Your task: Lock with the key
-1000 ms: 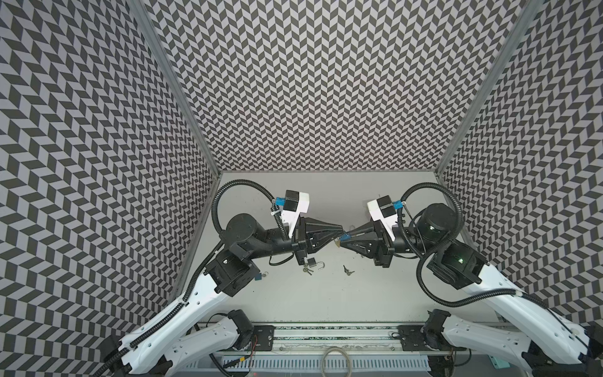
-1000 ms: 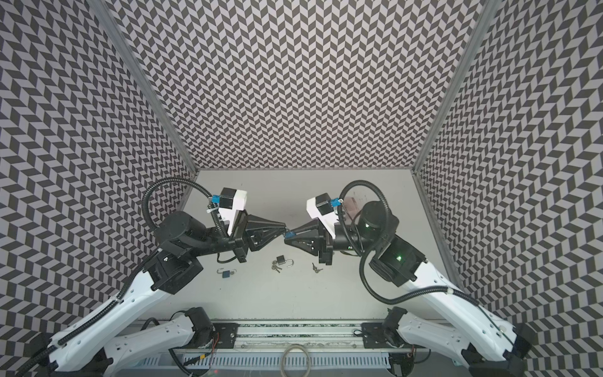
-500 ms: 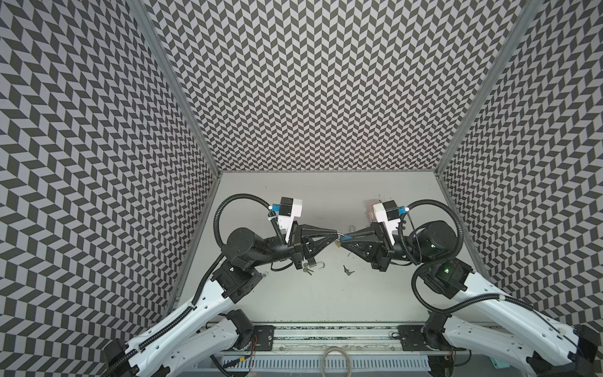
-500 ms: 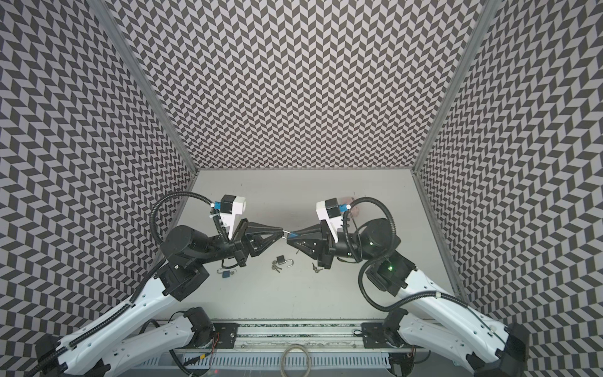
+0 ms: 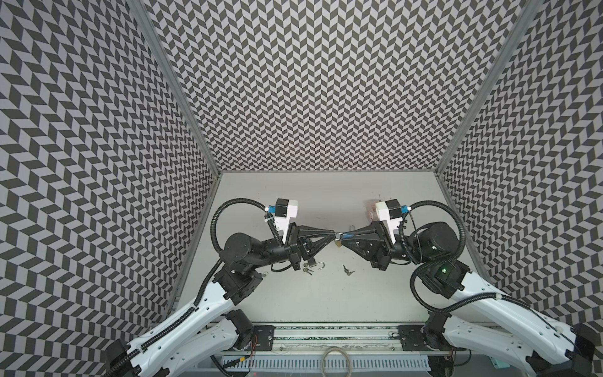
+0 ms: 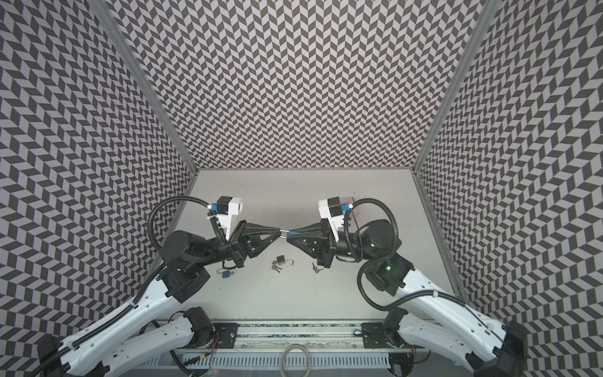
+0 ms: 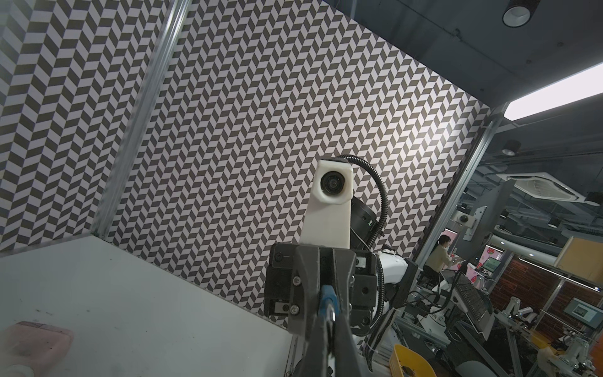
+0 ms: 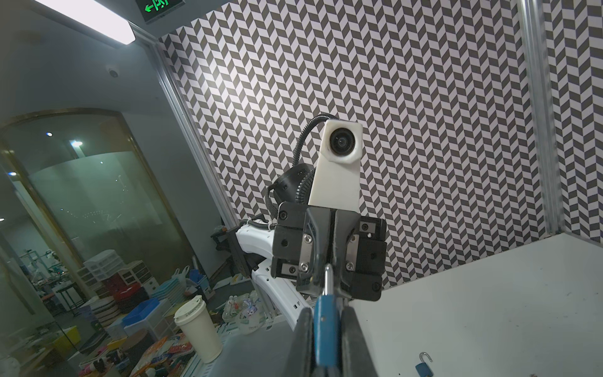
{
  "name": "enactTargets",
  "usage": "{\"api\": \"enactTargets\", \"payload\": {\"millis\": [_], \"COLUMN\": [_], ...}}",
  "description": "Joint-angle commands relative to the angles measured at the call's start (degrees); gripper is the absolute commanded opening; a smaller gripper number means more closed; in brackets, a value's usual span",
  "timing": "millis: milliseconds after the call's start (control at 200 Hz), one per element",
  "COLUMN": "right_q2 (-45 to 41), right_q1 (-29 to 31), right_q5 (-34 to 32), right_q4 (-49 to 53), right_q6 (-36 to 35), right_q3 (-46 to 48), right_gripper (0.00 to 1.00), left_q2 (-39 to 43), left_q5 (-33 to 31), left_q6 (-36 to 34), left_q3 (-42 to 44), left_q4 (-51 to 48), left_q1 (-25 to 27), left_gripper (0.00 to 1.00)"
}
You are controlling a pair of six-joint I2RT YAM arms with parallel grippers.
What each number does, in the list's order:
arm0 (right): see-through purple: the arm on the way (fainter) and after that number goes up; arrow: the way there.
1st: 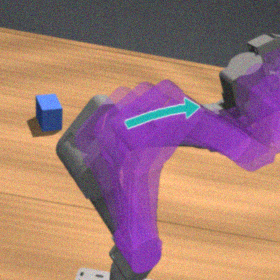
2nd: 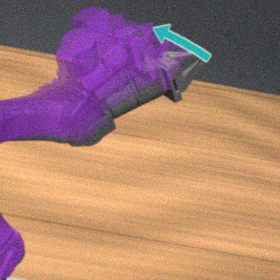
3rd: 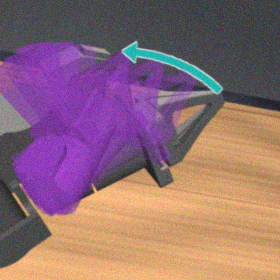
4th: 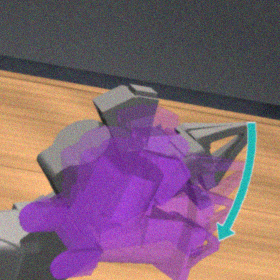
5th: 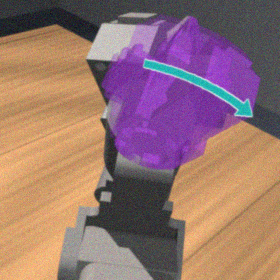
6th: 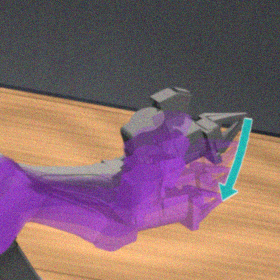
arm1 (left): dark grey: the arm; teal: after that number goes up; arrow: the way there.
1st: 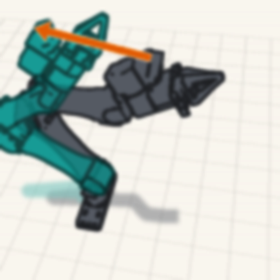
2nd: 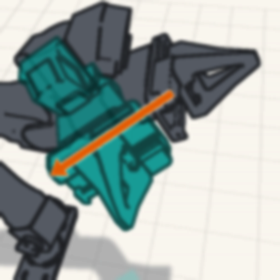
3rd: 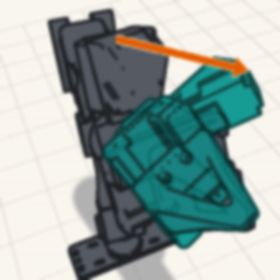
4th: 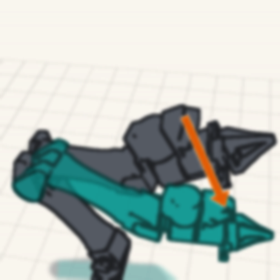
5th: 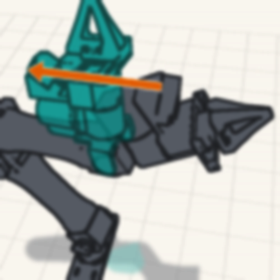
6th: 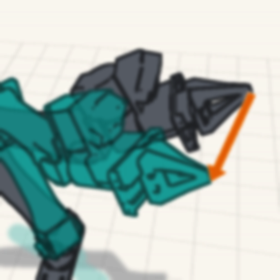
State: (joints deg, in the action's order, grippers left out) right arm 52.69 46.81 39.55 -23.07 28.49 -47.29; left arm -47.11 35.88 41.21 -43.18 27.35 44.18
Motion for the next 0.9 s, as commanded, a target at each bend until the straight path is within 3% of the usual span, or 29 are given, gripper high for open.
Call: {"api": "enactTargets", "payload": {"millis": [0,95,280,526,896], "right_q2": [-1.4,-0.85,0.17,1.28,2.01], "right_q1": [-0.05,0.04,0.52,1.09,1.25], "right_q5": [2.69,4.19,4.88,4.43,3.14], "right_q4": [-4.37,-4.43,-3.95,-2.68,-0.23], "right_q6": [-1.72,-1.54,-1.51,-2.3,-3.09], "right_q3": [-3.98,-4.23,-4.88,-5.48,-6.23], "right_gripper": [0.0,0.0,0.0,0.0,0.0], "left_q2": [1.12,0.98,0.29,-0.79,-0.76], "left_q5": [-2.07,-1.79,-0.88,1.73,1.29], "left_q6": [-0.58,-1.08,-1.13,-1.19,-3.04], "left_q3": [-2.12,-2.52,-3.05,-3.49,-3.96], "left_q4": [1.02,0.68,0.82,2.77,2.27], "left_q1": [-1.95,-1.98,-1.93,-1.13,0.81], "left_gripper": [0.12,0.32,0.4,0.69,0.83]}}
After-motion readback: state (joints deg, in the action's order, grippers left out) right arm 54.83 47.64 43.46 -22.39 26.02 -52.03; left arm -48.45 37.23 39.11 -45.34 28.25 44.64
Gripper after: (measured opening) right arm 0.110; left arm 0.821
